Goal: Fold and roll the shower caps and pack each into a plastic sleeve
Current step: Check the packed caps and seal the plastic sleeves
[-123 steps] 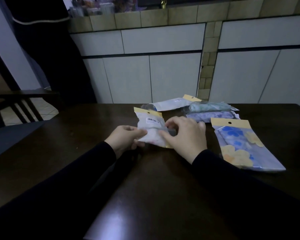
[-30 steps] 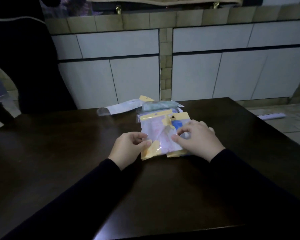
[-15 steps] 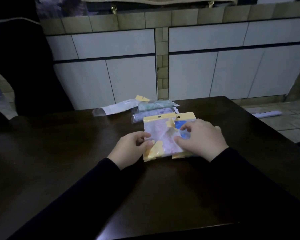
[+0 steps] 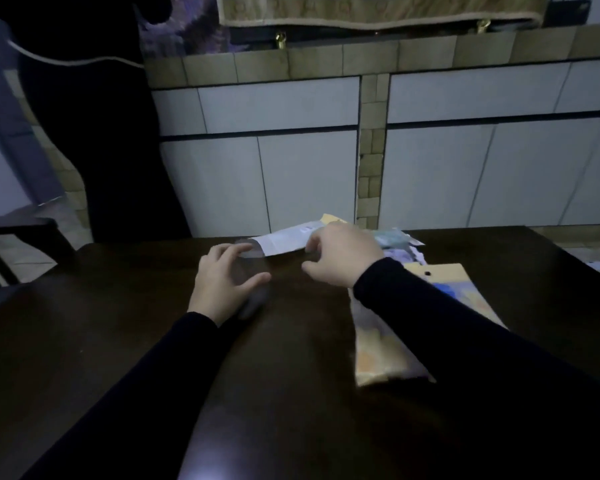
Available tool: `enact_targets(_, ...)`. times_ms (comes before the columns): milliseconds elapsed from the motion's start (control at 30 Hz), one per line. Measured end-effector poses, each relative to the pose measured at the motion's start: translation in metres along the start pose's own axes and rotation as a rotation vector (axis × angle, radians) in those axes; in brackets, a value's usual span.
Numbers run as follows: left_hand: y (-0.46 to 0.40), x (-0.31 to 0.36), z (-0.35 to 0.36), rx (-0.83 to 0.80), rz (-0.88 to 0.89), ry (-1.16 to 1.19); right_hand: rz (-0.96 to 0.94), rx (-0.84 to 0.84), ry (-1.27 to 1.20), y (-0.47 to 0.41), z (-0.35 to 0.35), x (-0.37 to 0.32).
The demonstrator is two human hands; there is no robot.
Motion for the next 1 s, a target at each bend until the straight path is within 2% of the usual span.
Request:
enact_targets(233,-0.062,-0.046,0.019,-0.18,0.022,0.129,0.127,0.004,0.014,-0.059,0.067,-0.034)
enact_targets(467,-0.101,-0.078,0.043,-0.434,-0.006,0.087,0.235,0.172,-0.072,-0.078,0.095,-0.029)
enact_targets(600,-0.1,-0.07,0.04,-0.444,0.028,0.16,0.2,0.247,-0.053,-0.078,0.096,-0.03)
enact_targets(733,-0.086,-0.065,0.029,-0.432,0.037,0.251,0.164,0.243,-0.17,-0.069,0.089,-0.024)
enact_targets(900,-0.071,-0.06,0.009,-0.258,0.099,0.48,0.055,0.252,-0.374,-0.053,0.083,-0.026)
enact_targets(1000,-0.061,-0.056,-0.005,-0.147,0.134,0.516,0.033,0.248,-0.527,-0.046,0.085,-0.025)
Point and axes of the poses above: each hand's wrist, its own y-axis away from the middle knuckle, its own z-axis out of the palm, x = y × z, the point moved 8 cm from there along -y, towards the middle knuckle, and after that the axes turned 2 degrees about -x, right-handed, at the moved point
